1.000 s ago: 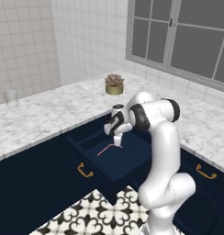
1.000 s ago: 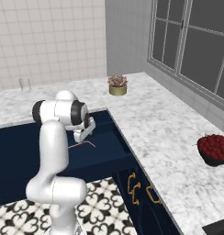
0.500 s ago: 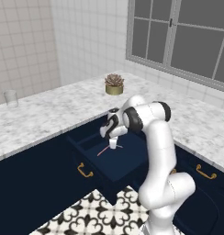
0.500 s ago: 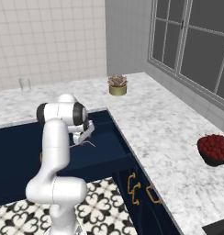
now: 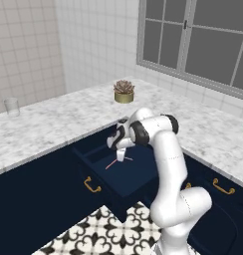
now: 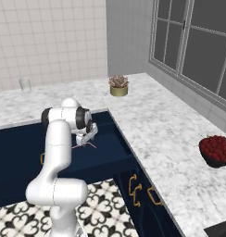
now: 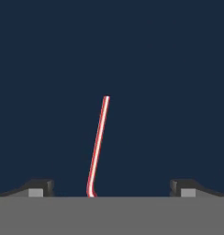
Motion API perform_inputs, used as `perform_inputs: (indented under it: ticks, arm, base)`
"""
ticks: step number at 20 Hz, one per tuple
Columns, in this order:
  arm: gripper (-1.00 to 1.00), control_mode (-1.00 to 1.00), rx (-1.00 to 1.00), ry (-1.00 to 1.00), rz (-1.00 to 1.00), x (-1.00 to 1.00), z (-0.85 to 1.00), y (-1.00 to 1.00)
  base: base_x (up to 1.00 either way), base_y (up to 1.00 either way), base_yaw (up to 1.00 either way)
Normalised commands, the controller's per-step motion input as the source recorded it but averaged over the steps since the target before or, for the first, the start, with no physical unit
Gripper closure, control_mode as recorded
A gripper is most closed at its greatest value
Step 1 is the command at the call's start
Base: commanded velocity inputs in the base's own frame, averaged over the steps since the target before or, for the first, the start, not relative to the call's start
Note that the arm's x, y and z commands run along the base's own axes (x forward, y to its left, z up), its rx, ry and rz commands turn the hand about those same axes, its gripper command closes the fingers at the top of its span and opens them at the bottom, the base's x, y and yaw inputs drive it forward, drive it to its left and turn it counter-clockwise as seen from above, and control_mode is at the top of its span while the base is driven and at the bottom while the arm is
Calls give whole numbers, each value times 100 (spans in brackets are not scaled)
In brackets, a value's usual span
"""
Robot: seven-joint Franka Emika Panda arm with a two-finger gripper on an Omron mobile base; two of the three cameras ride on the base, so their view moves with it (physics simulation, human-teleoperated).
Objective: Take a straw from the drawer in front and place it inside the glass cup on the dining counter.
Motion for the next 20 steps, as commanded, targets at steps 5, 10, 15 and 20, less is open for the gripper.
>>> perform_inputs:
  ticks: [5, 10, 15, 20]
  arm:
    - [-100, -100, 0, -8, -15, 0, -38, 2]
    - [-100, -100, 0, -13, -13, -26, -48, 0]
    - [100, -100, 0, -6, -14, -36, -62, 1]
    - [100, -100, 0, 0, -15, -47, -89, 4]
  base:
    - [0, 0, 0]
    - [0, 0, 0]
    - [0, 0, 0]
    - [0, 0, 0]
